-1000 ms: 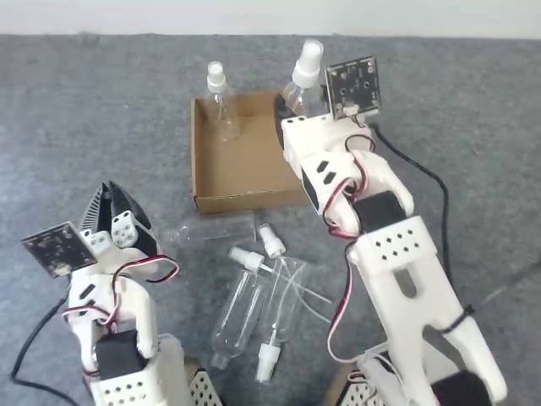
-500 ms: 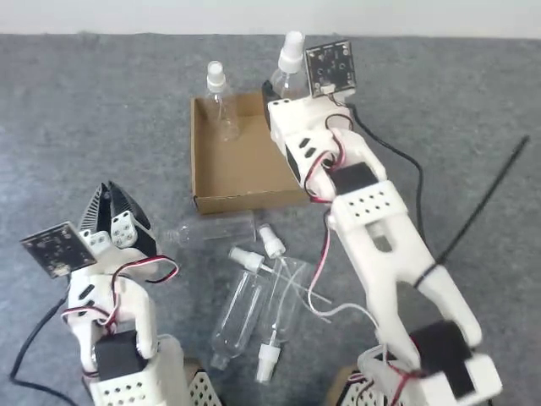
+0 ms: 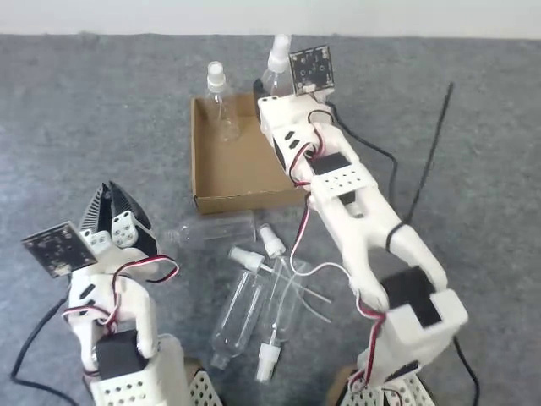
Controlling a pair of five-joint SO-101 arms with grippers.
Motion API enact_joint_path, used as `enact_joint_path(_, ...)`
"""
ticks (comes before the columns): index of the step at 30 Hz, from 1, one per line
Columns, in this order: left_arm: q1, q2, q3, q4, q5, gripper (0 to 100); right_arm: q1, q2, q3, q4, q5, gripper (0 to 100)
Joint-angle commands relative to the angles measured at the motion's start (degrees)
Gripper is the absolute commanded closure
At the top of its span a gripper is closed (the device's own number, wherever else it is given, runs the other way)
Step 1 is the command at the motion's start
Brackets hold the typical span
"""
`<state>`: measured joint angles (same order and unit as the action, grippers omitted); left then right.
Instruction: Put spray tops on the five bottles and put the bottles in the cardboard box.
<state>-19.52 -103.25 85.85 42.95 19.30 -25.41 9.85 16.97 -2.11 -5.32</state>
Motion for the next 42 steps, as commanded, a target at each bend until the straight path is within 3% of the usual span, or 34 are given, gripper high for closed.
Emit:
enact_joint_path(1,-0.26,-1.14,-0.48,-1.85,0.0,97,0.04,2.51,-4.75,-7.08,0.88,88.4)
enact_joint_path(23,-0.26,-1.14,-0.66,-1.85,0.0,97,3.74,25.27,-14.86,-23.34,0.88,88.4)
enact_joint_path(39,-0.26,-1.14,-0.66,-1.85,0.0,97,3.91,27.47,-14.77,-23.78,0.88,87.4)
enact_joint_path(42,-0.26,-1.14,-0.66,-1.85,0.0,97,3.91,27.47,-14.68,-23.34,0.88,81.6)
